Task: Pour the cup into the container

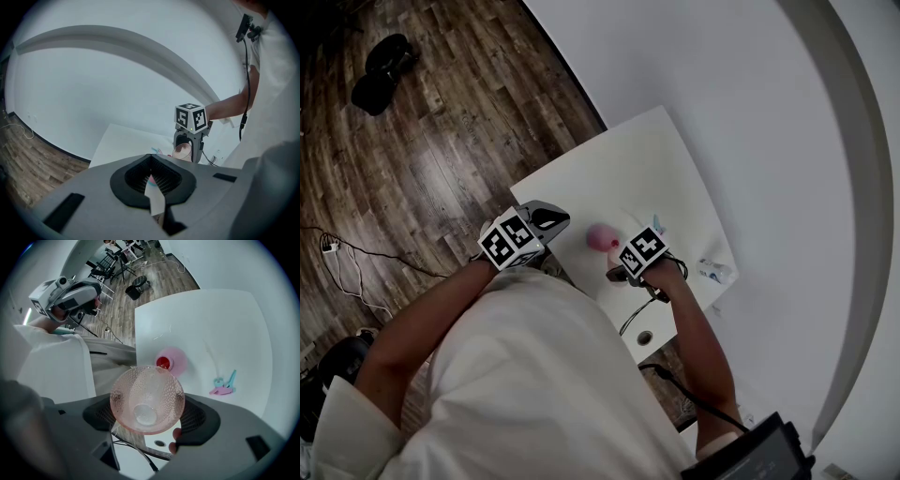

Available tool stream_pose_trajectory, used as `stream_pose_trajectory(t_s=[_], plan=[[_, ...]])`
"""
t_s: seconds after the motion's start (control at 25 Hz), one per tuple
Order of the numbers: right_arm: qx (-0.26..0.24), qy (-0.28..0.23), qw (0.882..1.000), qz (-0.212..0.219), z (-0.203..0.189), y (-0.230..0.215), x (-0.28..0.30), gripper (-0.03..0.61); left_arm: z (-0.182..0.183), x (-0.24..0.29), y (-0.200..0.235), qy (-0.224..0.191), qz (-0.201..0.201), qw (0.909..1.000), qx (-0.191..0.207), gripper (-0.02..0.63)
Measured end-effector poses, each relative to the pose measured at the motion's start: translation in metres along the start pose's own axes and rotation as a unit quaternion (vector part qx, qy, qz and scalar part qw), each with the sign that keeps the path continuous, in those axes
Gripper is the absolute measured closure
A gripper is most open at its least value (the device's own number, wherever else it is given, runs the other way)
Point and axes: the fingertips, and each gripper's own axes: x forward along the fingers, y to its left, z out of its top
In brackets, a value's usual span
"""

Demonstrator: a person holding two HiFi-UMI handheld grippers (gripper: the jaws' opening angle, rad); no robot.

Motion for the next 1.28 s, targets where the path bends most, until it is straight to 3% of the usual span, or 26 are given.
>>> stream_pose_trajectory(t_s=[1.28], plan=[[0.007,0.023,1.000,0.005,-0.0012,0.0039,-0.0068,0.194,-0.0051,0.0002,0.0093,-0.005,-0.001,0.9999,-0.011,0.603]])
